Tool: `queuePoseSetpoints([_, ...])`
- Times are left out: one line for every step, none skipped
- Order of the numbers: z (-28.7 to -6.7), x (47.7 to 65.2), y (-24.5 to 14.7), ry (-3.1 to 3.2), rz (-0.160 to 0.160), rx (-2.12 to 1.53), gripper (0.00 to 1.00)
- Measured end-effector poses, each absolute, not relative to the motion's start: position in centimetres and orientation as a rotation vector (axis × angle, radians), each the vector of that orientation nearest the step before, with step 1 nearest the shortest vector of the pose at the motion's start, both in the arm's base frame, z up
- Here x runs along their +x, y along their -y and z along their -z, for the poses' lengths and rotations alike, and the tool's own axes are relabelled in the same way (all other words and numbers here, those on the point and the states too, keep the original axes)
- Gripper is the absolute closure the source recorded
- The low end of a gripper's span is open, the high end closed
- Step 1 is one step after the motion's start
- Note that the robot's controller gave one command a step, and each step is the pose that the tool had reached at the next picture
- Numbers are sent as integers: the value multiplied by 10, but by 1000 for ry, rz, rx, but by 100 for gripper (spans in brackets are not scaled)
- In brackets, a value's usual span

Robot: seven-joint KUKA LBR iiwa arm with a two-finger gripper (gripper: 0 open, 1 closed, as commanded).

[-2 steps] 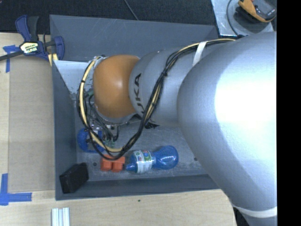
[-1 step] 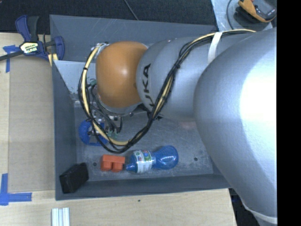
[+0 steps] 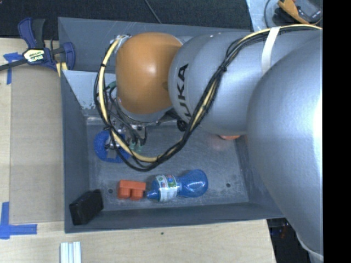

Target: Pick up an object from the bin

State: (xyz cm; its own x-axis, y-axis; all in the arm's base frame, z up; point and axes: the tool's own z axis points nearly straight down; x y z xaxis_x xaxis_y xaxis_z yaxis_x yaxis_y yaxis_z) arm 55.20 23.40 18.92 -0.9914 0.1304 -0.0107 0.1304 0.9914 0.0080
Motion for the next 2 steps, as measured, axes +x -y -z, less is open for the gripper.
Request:
queuePoseSetpoints([-206, 553, -234, -3119, -14, 205, 100])
queuePoseSetpoints([-222, 553, -234, -3120, -14, 205, 100])
